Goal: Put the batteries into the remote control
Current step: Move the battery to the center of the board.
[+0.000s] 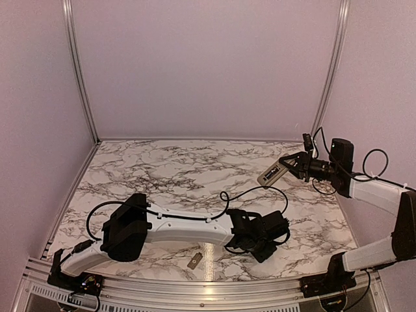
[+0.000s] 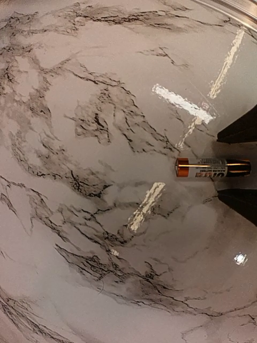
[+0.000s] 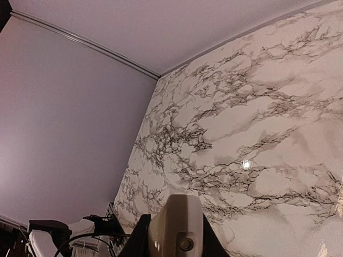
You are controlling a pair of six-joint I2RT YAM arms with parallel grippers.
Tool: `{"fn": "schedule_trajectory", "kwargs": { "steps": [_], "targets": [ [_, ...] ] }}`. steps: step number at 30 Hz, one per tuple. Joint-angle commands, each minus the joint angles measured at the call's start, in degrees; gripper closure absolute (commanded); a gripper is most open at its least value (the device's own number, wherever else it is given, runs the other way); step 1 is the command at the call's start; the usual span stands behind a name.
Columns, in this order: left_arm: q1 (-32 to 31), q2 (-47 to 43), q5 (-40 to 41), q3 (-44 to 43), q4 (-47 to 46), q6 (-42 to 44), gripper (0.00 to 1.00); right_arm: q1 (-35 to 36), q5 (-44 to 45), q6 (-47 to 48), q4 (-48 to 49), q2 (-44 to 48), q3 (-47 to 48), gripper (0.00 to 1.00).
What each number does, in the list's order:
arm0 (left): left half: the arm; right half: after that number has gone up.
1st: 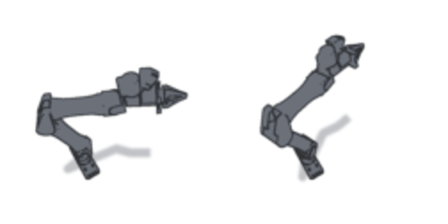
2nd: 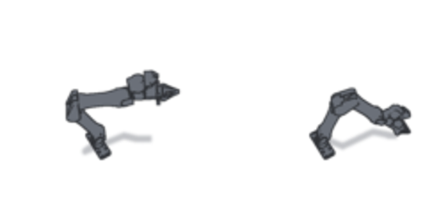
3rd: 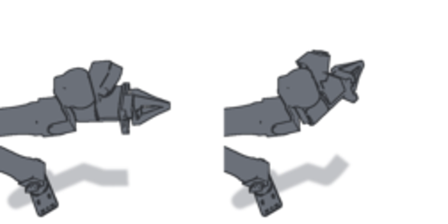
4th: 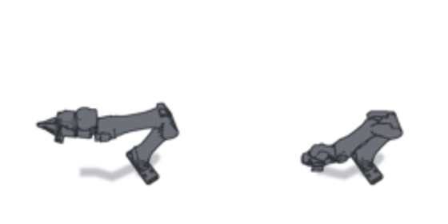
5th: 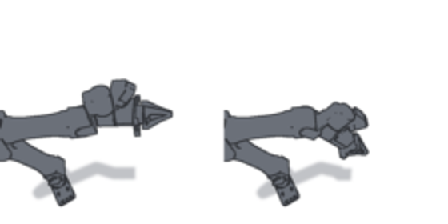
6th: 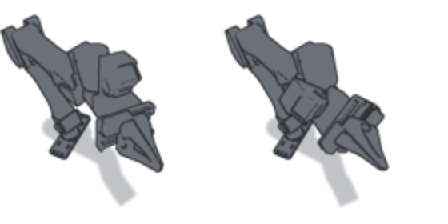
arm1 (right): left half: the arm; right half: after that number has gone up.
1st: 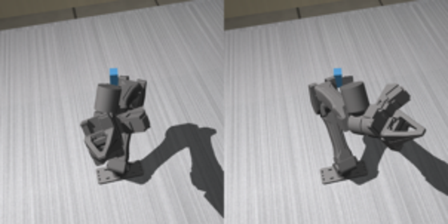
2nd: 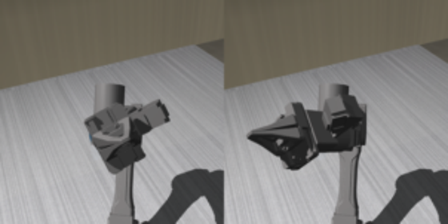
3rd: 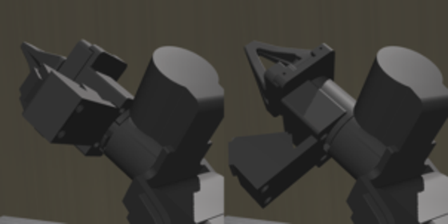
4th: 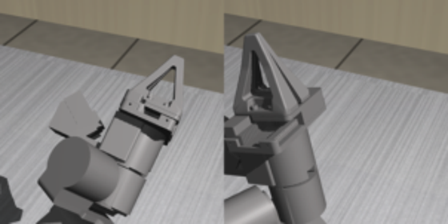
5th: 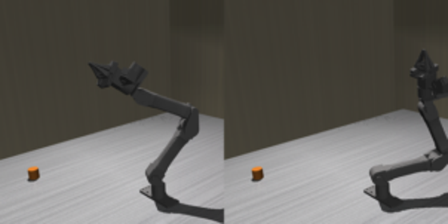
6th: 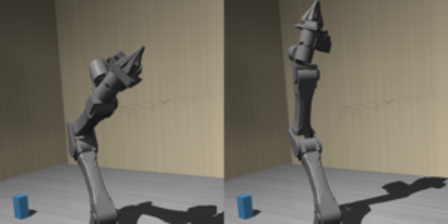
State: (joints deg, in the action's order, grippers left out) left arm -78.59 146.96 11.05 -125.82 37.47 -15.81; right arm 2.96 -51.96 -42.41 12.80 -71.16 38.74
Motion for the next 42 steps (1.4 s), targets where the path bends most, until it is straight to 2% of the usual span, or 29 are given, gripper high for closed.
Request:
{"fn": "schedule_trajectory", "kwargs": {
  "steps": [1,6,10,14,20,27,32,38,42],
  "targets": [
    [1.85,2.28,-5.79,0.69,6.3,1.49,0.74,-0.59,-0.96,-0.47,1.18,0.76,0.71,1.0],
    [4.23,2.03,-7.07,2.32,6.32,-0.38,0.94,-0.59,-1.27,-0.19,1.18,0.62,0.48,1.0],
    [6.83,-5.06,-3.58,11.52,4.43,-1.02,1.0,-0.58,-1.32,0.35,1.04,0.62,0.31,1.0],
    [11.59,-16.12,-2.58,26.08,-0.79,-2.98,1.0,-0.51,-1.3,1.21,0.22,0.67,0.09,1.0],
    [17.07,-28.91,-0.8,44.11,-3.2,-5.97,1.0,2.43,-0.4,2.5,-0.3,-0.73,0.27,1.0],
    [20.42,-37.13,-1.25,59.33,-3.79,-10.94,1.0,8.29,0.49,3.89,-0.08,-4.25,2.0,1.0],
    [20.86,-39.44,-4.5,64.51,-4.78,-12.09,0.99,10.37,0.64,4.11,0.73,-6.57,2.89,1.0],
    [21.79,-37.18,-5.63,62.15,-4.22,-10.02,0.79,10.86,0.62,3.7,1.77,-8.01,2.99,1.0],
    [22.51,-35.48,-5.95,60.15,-4.16,-9.29,0.75,10.84,0.3,4.3,0.95,-8.12,3.34,1.0]
  ]
}}
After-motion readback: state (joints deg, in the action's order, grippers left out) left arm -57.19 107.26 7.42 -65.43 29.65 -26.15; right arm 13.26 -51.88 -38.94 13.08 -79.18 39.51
